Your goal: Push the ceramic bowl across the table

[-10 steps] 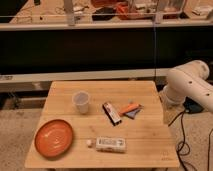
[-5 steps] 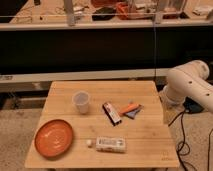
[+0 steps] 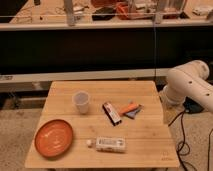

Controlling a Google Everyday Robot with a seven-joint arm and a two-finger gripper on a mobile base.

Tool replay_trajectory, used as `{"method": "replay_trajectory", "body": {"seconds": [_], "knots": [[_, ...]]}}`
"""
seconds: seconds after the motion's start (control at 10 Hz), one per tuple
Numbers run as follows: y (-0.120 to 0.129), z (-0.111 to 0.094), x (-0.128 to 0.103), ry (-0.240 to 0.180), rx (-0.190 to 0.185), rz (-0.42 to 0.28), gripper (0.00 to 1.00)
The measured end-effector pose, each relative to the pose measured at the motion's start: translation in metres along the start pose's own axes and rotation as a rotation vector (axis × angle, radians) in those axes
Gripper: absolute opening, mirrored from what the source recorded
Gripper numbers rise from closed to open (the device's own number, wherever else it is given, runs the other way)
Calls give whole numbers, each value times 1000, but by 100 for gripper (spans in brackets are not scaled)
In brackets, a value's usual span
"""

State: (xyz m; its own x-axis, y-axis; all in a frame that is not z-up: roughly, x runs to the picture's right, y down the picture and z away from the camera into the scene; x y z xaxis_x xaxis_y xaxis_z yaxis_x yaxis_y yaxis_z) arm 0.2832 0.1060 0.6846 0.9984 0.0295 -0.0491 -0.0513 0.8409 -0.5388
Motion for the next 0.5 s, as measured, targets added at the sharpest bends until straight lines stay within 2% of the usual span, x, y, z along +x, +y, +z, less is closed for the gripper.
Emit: {"method": "replay_trajectory", "body": {"seconds": [0.2,0.5], "knots": [[-3,-5,-10,0,17,-34,80],[-9,-15,-67,-10,47,-118,80]]}}
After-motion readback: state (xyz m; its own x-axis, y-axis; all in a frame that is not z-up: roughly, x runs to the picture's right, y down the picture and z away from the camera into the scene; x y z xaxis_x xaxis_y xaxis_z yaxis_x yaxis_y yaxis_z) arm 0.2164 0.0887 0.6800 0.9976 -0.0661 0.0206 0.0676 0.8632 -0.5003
